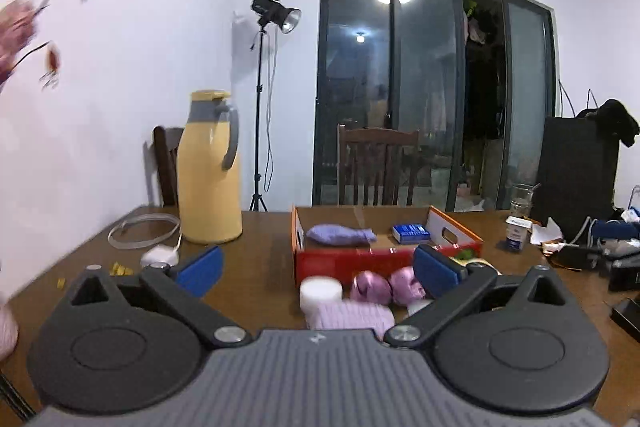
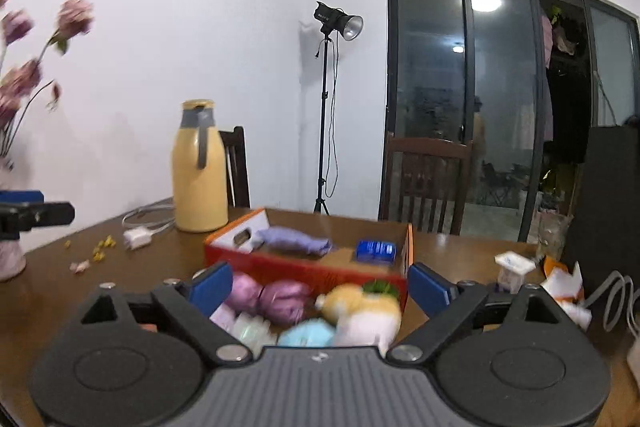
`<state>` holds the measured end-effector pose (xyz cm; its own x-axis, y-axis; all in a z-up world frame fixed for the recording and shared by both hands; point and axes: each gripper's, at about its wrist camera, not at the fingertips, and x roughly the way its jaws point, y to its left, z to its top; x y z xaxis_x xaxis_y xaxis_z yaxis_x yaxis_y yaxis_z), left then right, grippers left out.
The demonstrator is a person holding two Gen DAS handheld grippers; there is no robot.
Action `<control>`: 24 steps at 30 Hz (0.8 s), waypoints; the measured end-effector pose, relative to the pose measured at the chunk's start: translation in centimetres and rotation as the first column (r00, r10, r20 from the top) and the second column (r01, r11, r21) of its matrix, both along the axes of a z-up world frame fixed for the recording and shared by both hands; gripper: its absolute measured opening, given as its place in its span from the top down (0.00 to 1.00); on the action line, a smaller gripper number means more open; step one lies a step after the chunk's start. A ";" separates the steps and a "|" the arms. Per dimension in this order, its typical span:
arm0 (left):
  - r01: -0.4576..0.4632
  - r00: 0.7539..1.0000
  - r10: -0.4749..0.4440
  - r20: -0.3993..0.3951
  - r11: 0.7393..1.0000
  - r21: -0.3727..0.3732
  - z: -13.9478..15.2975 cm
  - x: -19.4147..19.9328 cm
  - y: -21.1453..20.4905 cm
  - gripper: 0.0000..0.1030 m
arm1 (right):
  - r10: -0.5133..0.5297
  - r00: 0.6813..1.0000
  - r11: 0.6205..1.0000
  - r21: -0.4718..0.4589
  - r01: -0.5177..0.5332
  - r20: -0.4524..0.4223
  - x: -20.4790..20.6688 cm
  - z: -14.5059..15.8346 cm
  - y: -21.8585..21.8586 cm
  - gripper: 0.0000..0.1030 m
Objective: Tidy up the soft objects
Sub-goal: 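Pull both grippers back from the red box, then grasp the white foam wedge with the left gripper while the right gripper reaches the translucent soap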
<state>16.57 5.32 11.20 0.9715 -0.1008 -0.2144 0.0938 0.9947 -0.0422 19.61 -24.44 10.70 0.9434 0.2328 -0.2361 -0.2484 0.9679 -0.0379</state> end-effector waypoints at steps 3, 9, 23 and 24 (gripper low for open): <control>-0.006 1.000 0.007 0.007 1.000 -0.018 -1.7 -3.7 0.0 0.00 | -0.008 1.000 1.000 0.025 0.008 0.009 -4.0 -2.0 1.1 0.08; 0.003 1.000 -0.003 0.007 1.000 -0.002 -4.6 -9.8 0.5 0.00 | -0.014 1.000 1.000 0.013 0.013 0.022 -10.5 -6.1 2.5 0.03; 0.003 0.999 -0.003 -0.039 1.000 0.003 -6.6 -11.5 1.0 0.00 | -0.032 0.999 0.999 0.029 0.031 0.009 -14.4 -7.3 2.8 0.03; 0.009 0.999 -0.009 -0.039 1.000 -0.001 -6.7 -11.4 1.0 0.00 | -0.036 0.999 0.999 0.025 0.036 0.007 -14.3 -7.5 2.8 0.03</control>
<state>5.18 6.30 4.47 0.9616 -0.1095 -0.2517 0.1009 0.9938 -0.0469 5.29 -21.64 3.20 0.9529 0.2045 -0.2238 -0.2132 0.9769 -0.0151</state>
